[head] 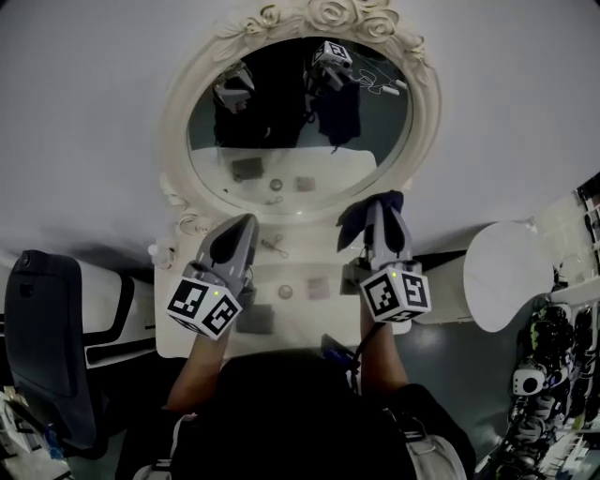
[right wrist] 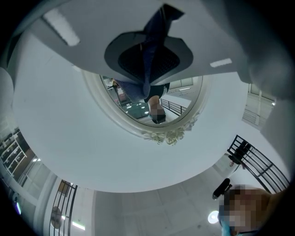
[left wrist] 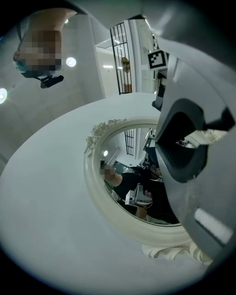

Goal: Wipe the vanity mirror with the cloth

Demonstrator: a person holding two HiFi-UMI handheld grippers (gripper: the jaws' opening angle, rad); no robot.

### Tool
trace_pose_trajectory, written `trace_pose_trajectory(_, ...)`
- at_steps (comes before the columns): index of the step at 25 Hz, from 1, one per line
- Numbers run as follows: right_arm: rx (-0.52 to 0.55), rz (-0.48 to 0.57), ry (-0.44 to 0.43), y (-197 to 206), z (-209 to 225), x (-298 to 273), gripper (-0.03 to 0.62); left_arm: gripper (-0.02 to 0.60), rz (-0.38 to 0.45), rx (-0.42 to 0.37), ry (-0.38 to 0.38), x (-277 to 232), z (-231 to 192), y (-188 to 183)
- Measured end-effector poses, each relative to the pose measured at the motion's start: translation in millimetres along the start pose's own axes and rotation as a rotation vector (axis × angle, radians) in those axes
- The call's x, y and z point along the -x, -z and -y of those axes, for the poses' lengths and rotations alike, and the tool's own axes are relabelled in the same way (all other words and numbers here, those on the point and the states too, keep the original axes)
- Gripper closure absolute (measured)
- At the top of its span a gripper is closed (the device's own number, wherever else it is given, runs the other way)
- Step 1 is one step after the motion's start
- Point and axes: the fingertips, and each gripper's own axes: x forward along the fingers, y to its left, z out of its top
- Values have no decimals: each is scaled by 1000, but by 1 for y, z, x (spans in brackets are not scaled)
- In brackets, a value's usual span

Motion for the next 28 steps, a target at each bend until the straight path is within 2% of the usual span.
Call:
trace_pose_trajectory(7,21,51,10,-28,33,-55,554,580,21,-17,-6,-30,5,-10)
trace_pose_trajectory(16,22,61,61,-31,60,-103,554,580,16,-17,6,-56,-6,-11)
trace_pose_trajectory(28,30,105,49,-40,72,-128,554,580,11,1,1,-81,-31,-8)
